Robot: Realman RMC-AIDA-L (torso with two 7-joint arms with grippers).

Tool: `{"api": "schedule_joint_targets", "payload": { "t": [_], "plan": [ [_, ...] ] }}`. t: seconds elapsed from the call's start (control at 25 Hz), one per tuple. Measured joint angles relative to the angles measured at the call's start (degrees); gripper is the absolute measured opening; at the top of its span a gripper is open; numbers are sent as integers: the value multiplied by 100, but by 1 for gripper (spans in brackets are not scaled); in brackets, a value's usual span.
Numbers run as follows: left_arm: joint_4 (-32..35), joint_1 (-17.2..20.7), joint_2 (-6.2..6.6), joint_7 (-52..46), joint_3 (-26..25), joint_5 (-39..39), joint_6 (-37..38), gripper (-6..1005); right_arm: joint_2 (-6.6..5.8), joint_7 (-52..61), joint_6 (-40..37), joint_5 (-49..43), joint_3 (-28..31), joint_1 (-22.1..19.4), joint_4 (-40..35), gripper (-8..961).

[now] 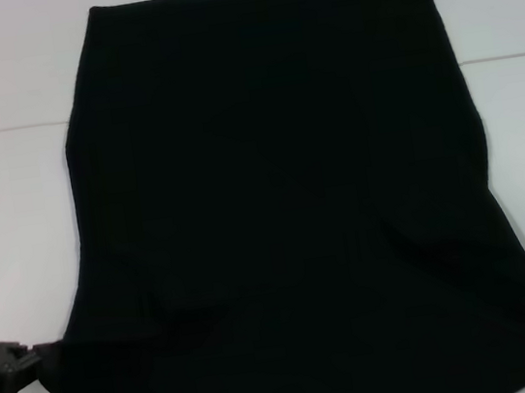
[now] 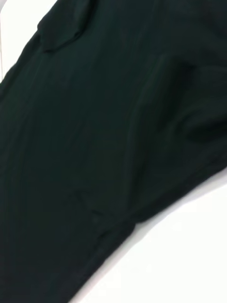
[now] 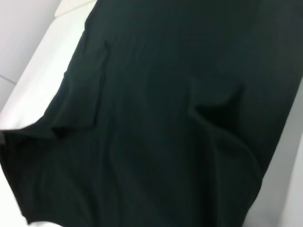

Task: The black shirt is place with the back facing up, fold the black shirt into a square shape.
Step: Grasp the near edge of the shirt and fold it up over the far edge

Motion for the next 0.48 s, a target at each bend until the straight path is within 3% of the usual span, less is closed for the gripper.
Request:
{"api": "schedule_joint_targets", "payload": {
  "t": [0.2, 0.48],
  "plan": [
    [155, 152, -41, -123, -10, 6, 133, 18, -58, -273, -186, -57, 68, -234, -32, 35],
    [247, 204, -93, -206, -6, -6, 349, 19, -31, -496, -418, -67, 99, -439, -35, 35]
  ]
}}
